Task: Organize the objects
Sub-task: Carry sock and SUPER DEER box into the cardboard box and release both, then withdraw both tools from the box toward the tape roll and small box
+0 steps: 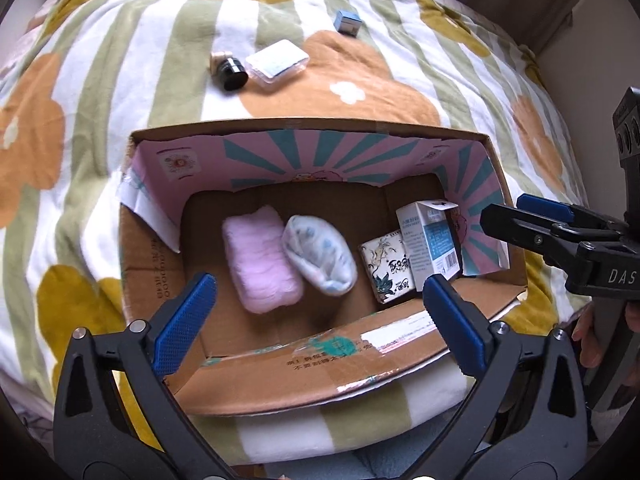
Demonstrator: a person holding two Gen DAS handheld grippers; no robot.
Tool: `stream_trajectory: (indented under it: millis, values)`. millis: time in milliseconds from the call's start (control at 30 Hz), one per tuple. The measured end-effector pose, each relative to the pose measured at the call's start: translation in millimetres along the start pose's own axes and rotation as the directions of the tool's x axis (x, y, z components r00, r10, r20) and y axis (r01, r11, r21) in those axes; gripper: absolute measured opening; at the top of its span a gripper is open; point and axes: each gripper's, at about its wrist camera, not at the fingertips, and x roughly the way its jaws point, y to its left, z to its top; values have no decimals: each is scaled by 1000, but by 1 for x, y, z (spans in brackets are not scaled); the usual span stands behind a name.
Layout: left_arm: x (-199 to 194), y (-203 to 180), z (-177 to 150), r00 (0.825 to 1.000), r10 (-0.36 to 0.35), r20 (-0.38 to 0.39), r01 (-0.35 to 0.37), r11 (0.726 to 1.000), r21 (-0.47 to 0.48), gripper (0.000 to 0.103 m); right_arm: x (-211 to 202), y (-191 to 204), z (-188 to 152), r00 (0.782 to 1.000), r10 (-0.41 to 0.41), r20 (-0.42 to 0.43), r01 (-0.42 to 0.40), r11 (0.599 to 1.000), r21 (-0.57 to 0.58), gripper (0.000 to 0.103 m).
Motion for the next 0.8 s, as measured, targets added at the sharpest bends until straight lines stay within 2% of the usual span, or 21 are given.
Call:
stream_trajectory:
  millis: [567, 800]
  values:
    - [-23, 31, 16, 999, -2, 36, 4, 999, -36, 103, 1, 20, 13, 1000, 14, -9, -14, 1000, -13, 96]
    - [-31, 42, 30, 998, -6, 58, 8, 999, -45, 103, -6, 28, 24, 1000, -5, 27, 6, 999, -31, 96]
